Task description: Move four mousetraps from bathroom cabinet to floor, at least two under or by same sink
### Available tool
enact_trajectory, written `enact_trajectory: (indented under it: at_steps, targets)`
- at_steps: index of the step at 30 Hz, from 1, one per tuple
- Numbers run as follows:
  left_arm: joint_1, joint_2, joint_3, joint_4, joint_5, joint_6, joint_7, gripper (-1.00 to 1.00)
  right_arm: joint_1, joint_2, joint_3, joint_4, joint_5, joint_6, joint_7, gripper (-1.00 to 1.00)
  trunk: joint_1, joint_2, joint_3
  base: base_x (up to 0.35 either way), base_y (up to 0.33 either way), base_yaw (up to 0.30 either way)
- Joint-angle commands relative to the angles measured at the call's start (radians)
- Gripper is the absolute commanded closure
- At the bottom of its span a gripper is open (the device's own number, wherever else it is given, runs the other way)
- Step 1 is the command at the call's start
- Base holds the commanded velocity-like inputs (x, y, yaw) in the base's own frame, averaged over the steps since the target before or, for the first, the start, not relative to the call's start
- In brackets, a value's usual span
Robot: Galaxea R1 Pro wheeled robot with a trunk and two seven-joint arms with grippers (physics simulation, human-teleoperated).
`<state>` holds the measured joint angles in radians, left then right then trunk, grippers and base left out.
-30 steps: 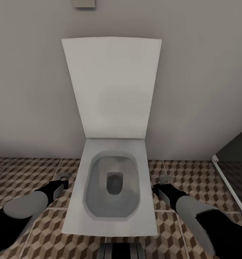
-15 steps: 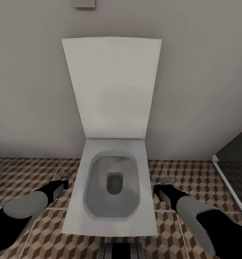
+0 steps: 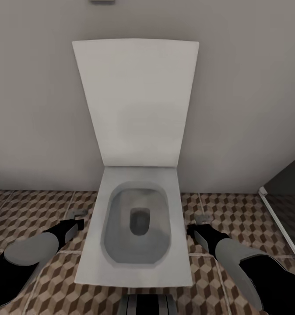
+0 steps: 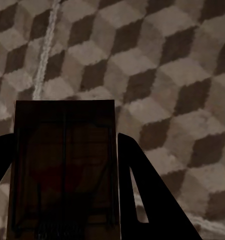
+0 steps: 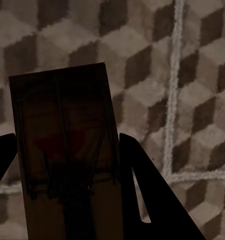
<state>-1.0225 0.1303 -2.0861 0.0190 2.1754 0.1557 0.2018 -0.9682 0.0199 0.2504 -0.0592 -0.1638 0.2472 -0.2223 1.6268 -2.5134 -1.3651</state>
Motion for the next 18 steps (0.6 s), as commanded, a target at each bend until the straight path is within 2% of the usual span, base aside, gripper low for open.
enact_trajectory:
  at_steps: [1,18]
  targets:
    - [-0.001,0.0,-0.008,0.0,0.005,0.004,0.002,1.0,0.0,0.0,0.009,-0.002,-0.013,0.005,-0.005,1.0,0.0,-0.001,-0.005,0.0,0.0,0.0]
    - [-0.001,0.002,-0.008,0.0,0.004,0.004,0.002,1.0,0.0,-0.001,0.008,-0.01,-0.011,0.003,-0.003,1.0,0.008,-0.005,-0.07,0.0,0.0,0.0]
